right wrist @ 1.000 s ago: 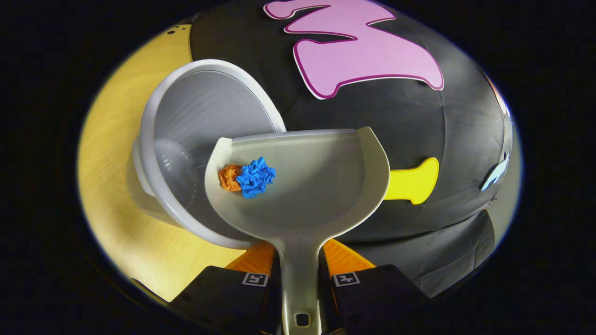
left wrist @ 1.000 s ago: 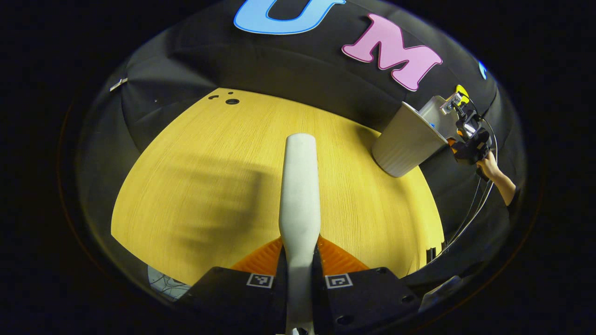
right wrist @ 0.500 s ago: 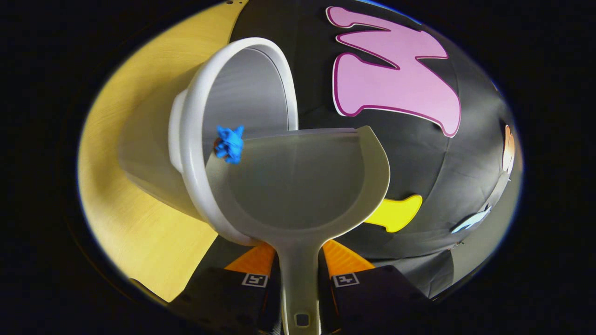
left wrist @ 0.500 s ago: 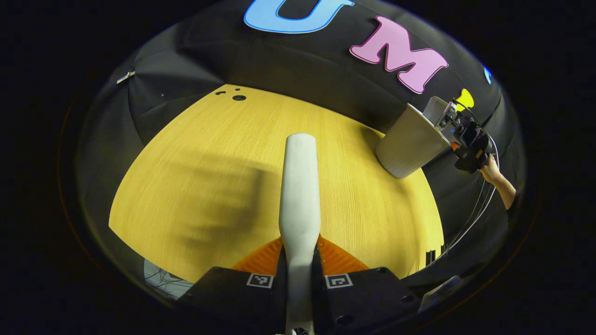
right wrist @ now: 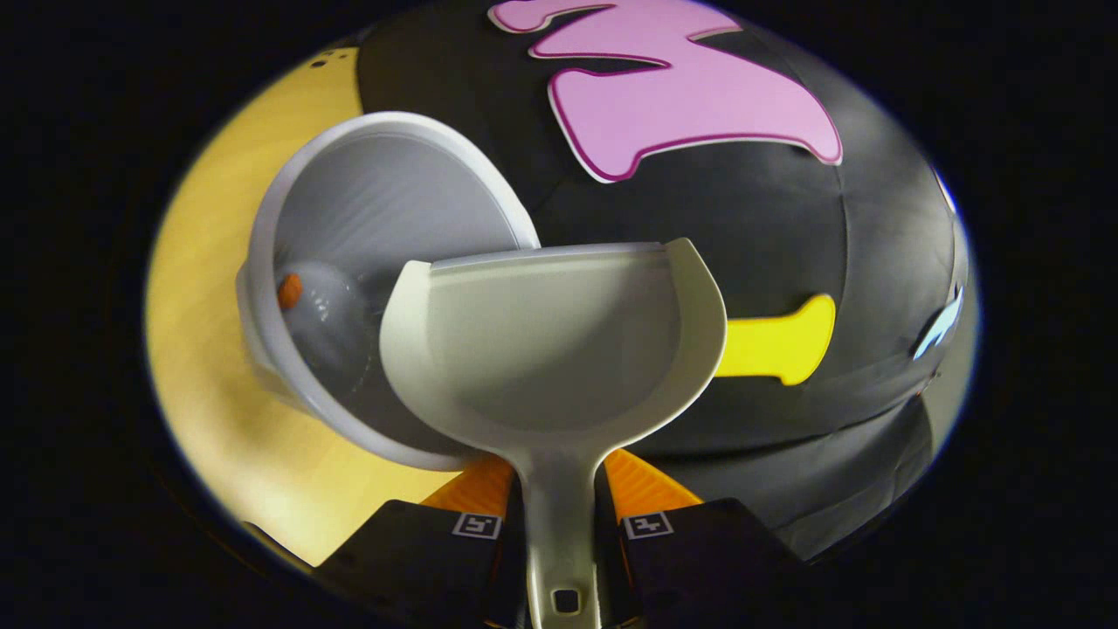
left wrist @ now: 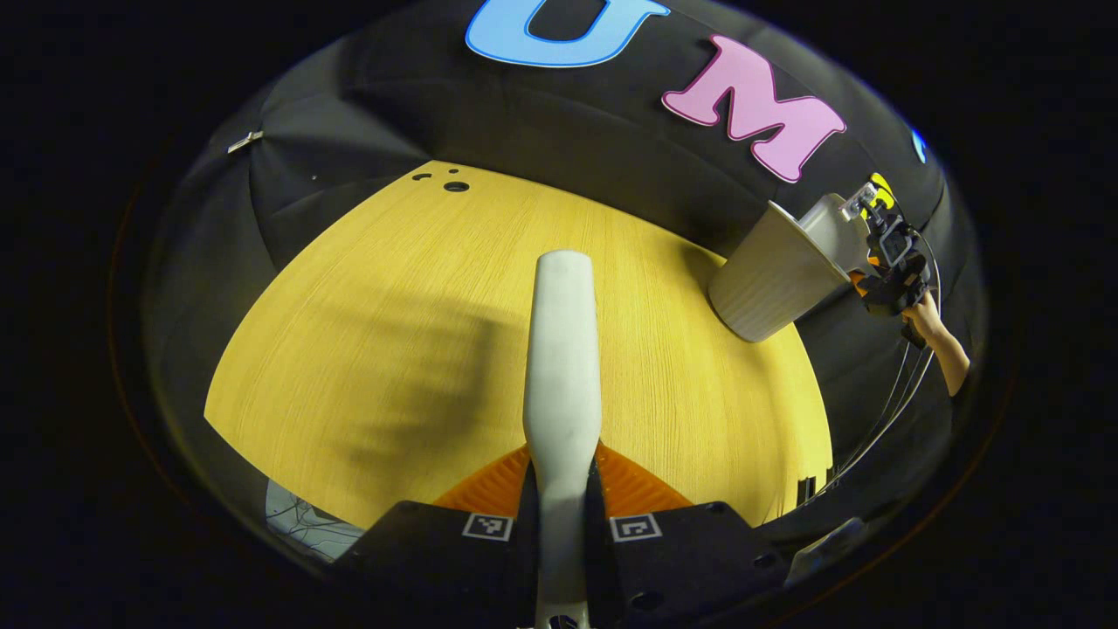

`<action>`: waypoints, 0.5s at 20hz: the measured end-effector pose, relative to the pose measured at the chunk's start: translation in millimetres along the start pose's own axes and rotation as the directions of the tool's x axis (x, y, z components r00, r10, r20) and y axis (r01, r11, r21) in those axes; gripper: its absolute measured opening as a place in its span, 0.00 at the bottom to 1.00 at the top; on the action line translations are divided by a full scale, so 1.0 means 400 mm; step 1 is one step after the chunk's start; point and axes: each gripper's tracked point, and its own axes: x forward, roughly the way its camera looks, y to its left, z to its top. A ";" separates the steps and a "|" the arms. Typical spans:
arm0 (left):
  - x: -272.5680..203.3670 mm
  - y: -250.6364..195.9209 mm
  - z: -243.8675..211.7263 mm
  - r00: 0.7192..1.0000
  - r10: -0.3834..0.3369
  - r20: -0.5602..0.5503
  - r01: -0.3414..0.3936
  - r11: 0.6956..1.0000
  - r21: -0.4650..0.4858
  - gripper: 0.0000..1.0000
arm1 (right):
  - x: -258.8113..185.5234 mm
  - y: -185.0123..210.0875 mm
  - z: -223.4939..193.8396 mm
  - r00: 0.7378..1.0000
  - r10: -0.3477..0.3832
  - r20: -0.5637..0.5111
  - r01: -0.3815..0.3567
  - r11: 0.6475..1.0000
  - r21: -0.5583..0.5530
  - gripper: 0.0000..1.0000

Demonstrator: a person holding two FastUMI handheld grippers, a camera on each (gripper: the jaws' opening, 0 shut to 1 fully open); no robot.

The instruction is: Pick up the small broom and dustpan from the desktop, sweep the trash into the dustpan with the broom, and then empty the trash into the garbage bin.

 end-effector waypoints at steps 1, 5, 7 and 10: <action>-0.002 0.000 0.001 1.000 0.005 0.002 -0.005 1.000 0.003 0.27 | -0.003 -0.001 0.009 1.000 0.023 0.011 -0.024 0.997 0.075 0.36; -0.004 -0.009 0.007 1.000 0.016 0.009 -0.016 1.000 -0.002 0.27 | -0.025 -0.007 0.061 0.996 0.043 0.076 -0.064 0.949 0.309 0.36; 0.002 -0.016 0.007 1.000 0.018 0.013 -0.018 1.000 -0.007 0.26 | -0.034 -0.004 0.077 0.994 0.043 0.102 -0.079 0.920 0.384 0.36; 0.002 -0.030 0.017 0.999 0.021 0.031 -0.021 1.000 -0.002 0.26 | -0.060 -0.032 0.110 0.988 0.036 0.150 -0.102 0.881 0.461 0.36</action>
